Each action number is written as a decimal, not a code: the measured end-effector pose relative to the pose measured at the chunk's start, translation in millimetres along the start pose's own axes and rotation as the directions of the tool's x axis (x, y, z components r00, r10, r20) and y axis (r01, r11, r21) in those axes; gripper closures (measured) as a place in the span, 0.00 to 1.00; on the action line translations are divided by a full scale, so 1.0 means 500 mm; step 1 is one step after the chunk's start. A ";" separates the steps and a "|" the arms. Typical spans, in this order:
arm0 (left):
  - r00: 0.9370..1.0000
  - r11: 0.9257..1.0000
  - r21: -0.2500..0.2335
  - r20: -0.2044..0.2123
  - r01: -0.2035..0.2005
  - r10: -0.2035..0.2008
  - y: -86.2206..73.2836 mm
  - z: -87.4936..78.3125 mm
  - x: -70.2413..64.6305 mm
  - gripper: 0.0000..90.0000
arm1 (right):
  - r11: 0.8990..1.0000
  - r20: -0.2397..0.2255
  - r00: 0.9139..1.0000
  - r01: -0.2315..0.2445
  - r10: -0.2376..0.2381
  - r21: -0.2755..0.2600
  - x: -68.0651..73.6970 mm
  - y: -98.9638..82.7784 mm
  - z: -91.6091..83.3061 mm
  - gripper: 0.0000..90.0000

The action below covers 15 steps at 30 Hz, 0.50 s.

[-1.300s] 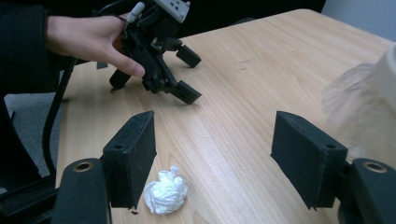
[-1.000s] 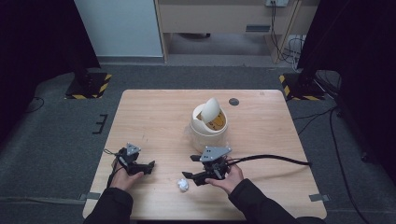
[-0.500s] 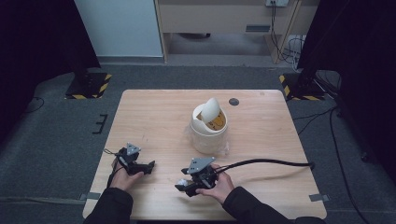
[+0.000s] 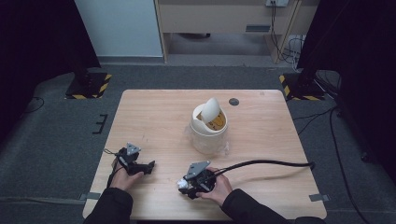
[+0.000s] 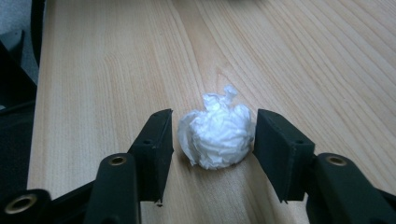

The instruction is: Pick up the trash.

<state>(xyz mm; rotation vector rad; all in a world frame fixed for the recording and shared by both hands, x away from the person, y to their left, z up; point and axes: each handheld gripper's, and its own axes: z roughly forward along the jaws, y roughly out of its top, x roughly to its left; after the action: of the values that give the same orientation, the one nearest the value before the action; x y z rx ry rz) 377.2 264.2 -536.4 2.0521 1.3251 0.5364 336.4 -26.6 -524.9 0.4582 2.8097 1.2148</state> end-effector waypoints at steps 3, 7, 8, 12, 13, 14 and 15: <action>1.000 1.000 0.000 0.000 0.000 0.000 0.000 0.000 0.000 0.00 | 1.000 0.008 1.000 0.001 -0.001 0.008 -0.001 -0.001 0.002 0.58; 1.000 1.000 0.000 0.000 -0.001 0.001 0.000 0.000 0.000 0.00 | 1.000 0.002 1.000 0.016 -0.016 0.017 -0.004 -0.002 0.003 0.64; 1.000 1.000 0.000 0.000 -0.001 0.001 0.000 0.000 0.000 0.00 | 1.000 0.002 1.000 0.013 -0.013 0.017 -0.004 -0.002 0.003 0.66; 1.000 1.000 0.000 0.001 -0.001 0.001 0.000 0.000 0.000 0.00 | 1.000 0.000 1.000 0.005 -0.005 0.017 -0.007 -0.002 0.001 0.69; 1.000 1.000 0.000 0.001 -0.001 0.001 0.000 0.000 0.000 0.00 | 1.000 0.002 1.000 -0.004 0.004 0.011 -0.010 -0.003 -0.001 0.70; 1.000 1.000 0.000 0.001 -0.001 0.001 0.000 0.000 0.000 0.00 | 1.000 0.005 1.000 -0.010 0.010 0.010 -0.011 -0.004 -0.003 0.70; 1.000 1.000 0.000 0.001 -0.001 0.001 0.000 0.000 0.000 0.00 | 1.000 0.009 1.000 -0.012 0.012 0.004 -0.015 -0.005 -0.006 0.70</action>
<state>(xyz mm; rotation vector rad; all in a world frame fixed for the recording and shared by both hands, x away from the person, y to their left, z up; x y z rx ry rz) 377.3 264.3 -536.4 2.0527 1.3237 0.5358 342.6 -32.4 -525.1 0.4800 2.8059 1.2066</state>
